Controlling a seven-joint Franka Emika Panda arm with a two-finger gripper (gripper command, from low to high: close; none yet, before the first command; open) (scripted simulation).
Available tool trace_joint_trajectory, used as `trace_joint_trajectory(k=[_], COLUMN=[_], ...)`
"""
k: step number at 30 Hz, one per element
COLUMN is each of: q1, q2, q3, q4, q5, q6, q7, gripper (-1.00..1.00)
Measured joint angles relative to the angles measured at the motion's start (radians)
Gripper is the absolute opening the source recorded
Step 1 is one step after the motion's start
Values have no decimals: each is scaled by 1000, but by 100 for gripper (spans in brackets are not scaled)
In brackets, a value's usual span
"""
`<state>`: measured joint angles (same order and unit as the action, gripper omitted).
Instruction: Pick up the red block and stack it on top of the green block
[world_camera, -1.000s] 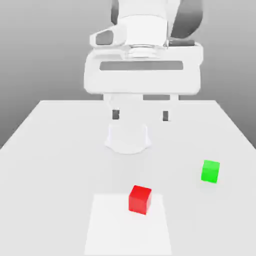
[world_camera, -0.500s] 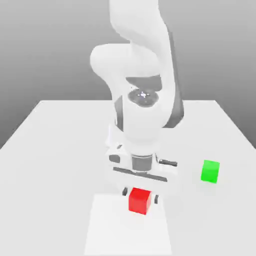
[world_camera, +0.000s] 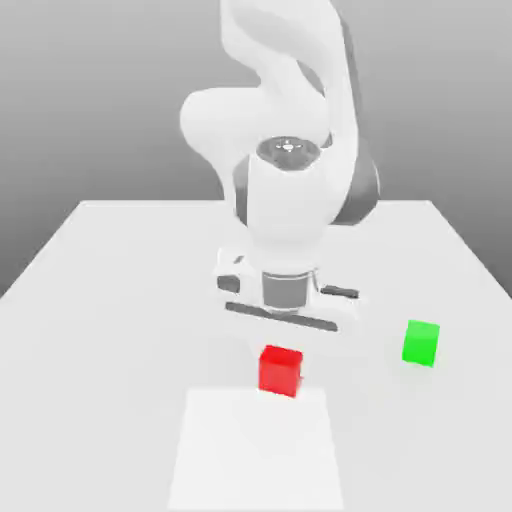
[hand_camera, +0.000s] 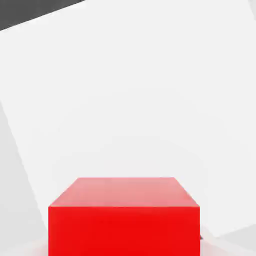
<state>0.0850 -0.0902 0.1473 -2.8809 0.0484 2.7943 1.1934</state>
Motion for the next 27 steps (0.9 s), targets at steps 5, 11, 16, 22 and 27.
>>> trace_joint_trajectory(k=[5, 11, 16, 22, 27], q1=[172, 403, 391, 320, 310], q2=[-73, -153, -99, 32, 118], q3=[114, 243, 321, 335, 336], q4=[-13, -30, -30, -22, -24], q5=[75, 164, 52, -166, -199], q6=[-56, -115, -79, 22, 123], q7=[-48, -106, -26, 125, 148], gripper=[-100, -100, -100, -100, -100])
